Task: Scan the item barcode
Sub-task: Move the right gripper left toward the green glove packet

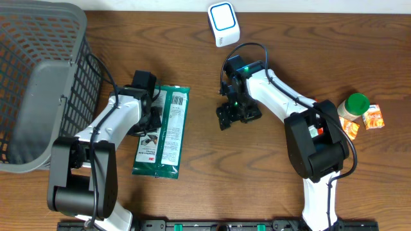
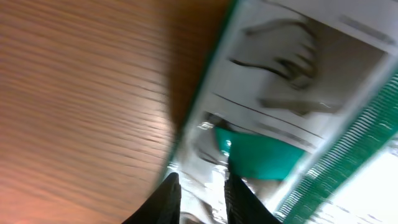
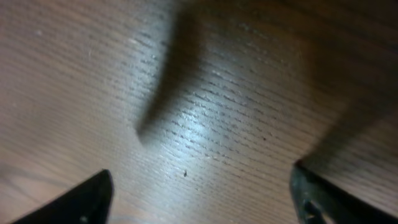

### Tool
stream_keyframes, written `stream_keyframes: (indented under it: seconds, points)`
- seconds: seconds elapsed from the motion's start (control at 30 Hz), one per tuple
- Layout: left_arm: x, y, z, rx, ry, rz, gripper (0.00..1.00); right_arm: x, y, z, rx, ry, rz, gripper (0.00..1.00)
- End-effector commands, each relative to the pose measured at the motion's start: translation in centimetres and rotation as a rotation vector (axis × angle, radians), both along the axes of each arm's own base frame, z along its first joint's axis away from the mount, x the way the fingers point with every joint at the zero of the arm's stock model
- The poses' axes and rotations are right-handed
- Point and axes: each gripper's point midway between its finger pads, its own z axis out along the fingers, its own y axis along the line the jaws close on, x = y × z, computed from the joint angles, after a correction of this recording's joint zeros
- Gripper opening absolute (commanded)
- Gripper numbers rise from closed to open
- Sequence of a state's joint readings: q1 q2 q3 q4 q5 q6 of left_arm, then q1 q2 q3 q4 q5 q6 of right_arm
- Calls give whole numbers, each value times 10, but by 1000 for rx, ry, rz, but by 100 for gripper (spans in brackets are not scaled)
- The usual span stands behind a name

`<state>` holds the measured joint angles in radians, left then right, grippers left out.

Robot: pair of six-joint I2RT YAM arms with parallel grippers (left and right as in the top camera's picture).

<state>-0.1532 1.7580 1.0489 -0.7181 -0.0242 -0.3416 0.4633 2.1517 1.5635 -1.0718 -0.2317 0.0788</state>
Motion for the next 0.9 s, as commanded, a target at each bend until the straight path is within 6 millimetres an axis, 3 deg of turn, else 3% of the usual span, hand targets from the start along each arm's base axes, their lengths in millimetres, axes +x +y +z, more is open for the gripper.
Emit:
stream_keyframes:
  seconds: [0.0, 0.1, 0.2, 0.47, 0.67, 0.87]
  points:
    - [-3, -26, -1, -149, 19, -29, 27, 2, -3, 5, 12, -11, -5, 71]
    - [-1, -43, 2, -244, 11, -99, 26, 2, -3, 5, 13, -13, -5, 55]
    - [5, -47, 3, -257, -16, -160, 22, 4, -2, 5, 18, -22, 3, 49]
    - [30, 12, 9, -17, -104, -86, 22, 6, -1, 5, 20, -33, 17, 47]
    - [32, 30, 8, -13, -108, -31, 23, 8, 0, 5, 26, -43, 17, 47]
    - [25, 36, -7, -2, -92, -18, 23, 8, 0, 5, 25, -43, 17, 45]
